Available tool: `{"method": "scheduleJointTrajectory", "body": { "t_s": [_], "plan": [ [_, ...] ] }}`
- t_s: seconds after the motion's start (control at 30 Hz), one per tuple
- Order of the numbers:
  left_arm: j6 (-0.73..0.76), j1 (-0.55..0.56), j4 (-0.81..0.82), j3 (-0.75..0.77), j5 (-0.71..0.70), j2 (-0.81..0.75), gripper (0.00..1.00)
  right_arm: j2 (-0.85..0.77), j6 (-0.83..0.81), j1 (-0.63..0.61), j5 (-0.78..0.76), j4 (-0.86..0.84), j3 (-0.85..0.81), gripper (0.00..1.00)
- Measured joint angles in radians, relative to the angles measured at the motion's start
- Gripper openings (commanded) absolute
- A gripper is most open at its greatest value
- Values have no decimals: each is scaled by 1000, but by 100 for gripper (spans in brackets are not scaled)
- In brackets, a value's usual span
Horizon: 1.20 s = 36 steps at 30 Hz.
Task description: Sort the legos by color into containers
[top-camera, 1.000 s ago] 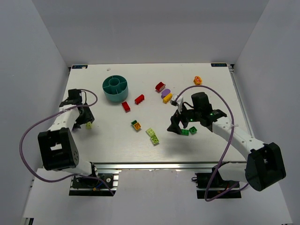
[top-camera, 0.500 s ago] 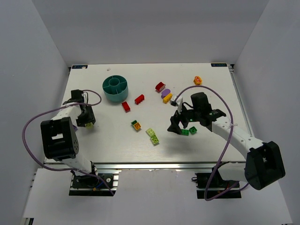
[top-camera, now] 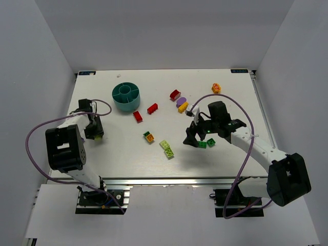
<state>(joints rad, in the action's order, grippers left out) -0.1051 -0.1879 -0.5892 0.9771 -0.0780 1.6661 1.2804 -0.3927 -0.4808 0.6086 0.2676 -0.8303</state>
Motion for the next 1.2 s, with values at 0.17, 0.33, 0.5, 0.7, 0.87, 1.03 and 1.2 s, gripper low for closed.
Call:
{"method": "scheduleJointTrajectory", "body": {
  "t_s": [0.17, 0.33, 0.5, 0.7, 0.87, 1.03, 1.2],
  "plan": [
    [-1, 0, 18, 0, 0, 0, 21, 0, -4, 0, 0, 13, 0, 88],
    [-130, 0, 52, -12, 174, -142, 15, 0, -3, 0, -5, 18, 0, 55],
    [-350, 74, 164, -24, 375, -305, 14, 17, 10, 0, 5, 18, -47, 10],
    [-422, 128, 169, 87, 411, -294, 14, 20, 30, 0, 4, 8, -62, 15],
    [-441, 172, 188, 183, 415, -243, 14, 20, 38, 1, 3, -6, -64, 16],
    [-454, 211, 201, 240, 407, -152, 16, 20, 44, 2, 3, -9, -64, 16],
    [-473, 214, 223, 287, 391, -74, 18, 19, 45, 3, 3, -9, -64, 17]
  ]
}}
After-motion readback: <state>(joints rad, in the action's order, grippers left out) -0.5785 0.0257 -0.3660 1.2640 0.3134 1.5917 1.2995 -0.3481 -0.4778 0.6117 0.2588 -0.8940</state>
